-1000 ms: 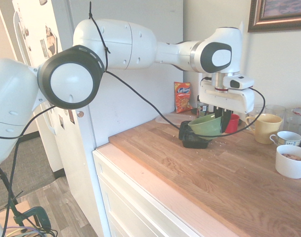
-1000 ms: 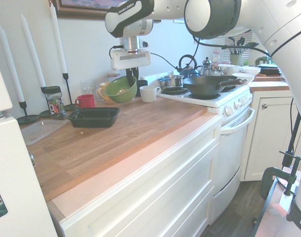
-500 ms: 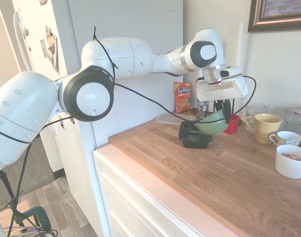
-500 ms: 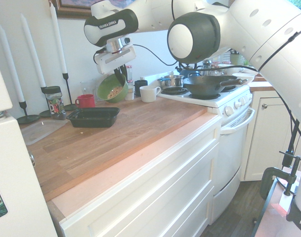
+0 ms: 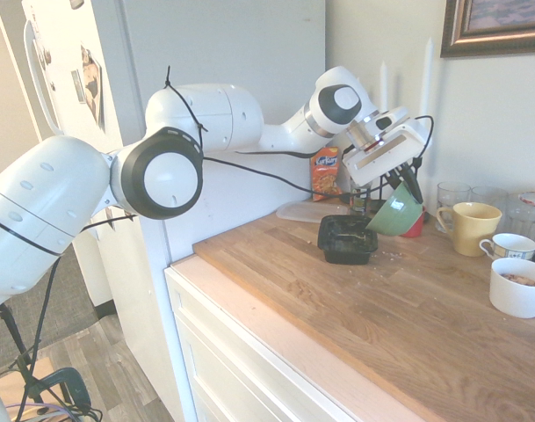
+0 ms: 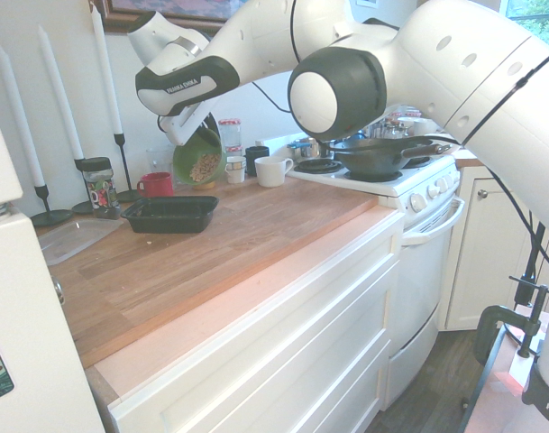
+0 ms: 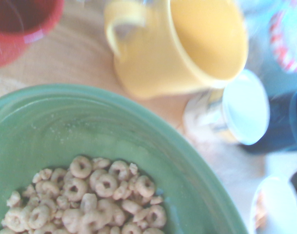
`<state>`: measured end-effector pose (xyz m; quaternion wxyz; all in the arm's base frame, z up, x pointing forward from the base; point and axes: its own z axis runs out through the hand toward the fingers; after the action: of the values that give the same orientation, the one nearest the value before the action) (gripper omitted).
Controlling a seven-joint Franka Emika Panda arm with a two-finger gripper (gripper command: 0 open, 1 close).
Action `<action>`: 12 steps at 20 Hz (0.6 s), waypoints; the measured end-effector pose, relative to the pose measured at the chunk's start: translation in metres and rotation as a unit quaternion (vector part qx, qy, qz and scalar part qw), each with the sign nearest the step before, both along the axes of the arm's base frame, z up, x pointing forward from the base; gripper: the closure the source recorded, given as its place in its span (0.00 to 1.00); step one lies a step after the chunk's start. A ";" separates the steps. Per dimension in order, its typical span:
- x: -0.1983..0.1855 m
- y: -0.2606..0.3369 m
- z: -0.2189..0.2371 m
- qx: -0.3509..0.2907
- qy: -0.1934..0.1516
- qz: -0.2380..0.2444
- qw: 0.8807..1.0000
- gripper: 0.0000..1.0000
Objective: Pour the cereal into the box
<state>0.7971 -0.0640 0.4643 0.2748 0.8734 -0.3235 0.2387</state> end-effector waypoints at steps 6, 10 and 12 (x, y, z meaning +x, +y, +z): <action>0.007 0.020 -0.016 -0.068 -0.009 0.030 0.997 1.00; 0.008 0.041 -0.035 -0.094 -0.006 0.041 0.995 1.00; 0.008 0.054 -0.039 -0.102 -0.007 0.046 0.994 1.00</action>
<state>0.8053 -0.0099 0.4251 0.3490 0.8531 -0.2586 0.2892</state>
